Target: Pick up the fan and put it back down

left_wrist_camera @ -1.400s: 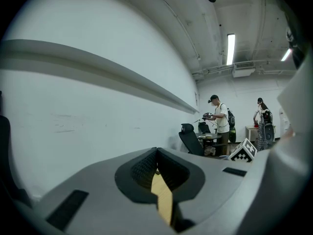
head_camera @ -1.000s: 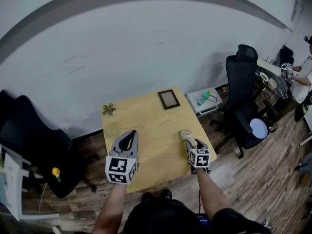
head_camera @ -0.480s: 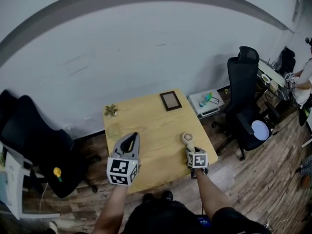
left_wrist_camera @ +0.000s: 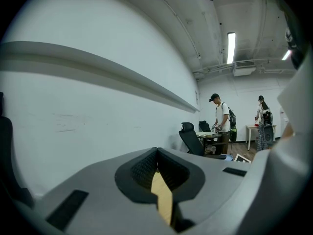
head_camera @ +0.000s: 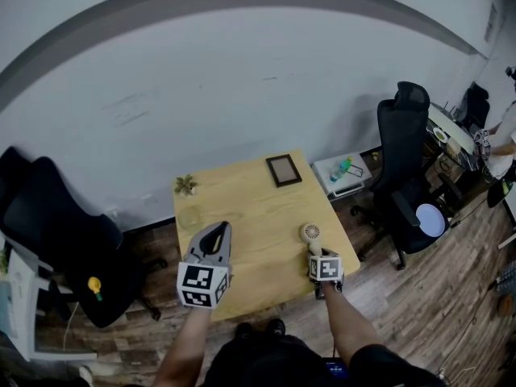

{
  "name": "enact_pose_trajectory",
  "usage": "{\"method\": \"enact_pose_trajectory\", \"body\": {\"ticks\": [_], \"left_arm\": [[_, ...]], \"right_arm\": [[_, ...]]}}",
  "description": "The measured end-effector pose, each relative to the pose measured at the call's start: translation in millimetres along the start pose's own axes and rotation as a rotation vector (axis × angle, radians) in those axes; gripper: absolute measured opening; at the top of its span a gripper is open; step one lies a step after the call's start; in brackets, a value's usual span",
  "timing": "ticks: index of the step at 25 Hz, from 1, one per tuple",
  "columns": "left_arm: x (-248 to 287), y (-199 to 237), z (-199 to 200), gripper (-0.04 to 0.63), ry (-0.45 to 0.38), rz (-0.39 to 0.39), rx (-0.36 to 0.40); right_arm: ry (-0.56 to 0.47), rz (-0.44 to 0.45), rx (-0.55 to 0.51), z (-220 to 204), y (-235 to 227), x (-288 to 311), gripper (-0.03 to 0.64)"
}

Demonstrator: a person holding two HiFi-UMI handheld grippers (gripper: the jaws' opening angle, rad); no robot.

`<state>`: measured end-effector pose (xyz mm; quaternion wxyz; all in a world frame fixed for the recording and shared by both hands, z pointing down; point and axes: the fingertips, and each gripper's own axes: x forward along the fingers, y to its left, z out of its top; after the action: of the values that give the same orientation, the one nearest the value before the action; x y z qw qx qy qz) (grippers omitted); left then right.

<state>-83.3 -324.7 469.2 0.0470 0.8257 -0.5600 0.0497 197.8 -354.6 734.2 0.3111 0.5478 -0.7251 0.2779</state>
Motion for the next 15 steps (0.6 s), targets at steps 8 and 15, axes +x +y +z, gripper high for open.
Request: {"method": "enact_pose_trajectory", "body": {"ticks": [8, 15], "left_arm": [[-0.4, -2.0, 3.2, 0.023, -0.01, -0.008, 0.0], [0.9, -4.4, 13.4, 0.023, -0.034, -0.017, 0.006]], "right_arm": [[-0.047, 0.027, 0.032, 6.7, 2.8, -6.1, 0.303], [-0.34, 0.035, -0.032, 94.6, 8.2, -63.6, 0.322]]}}
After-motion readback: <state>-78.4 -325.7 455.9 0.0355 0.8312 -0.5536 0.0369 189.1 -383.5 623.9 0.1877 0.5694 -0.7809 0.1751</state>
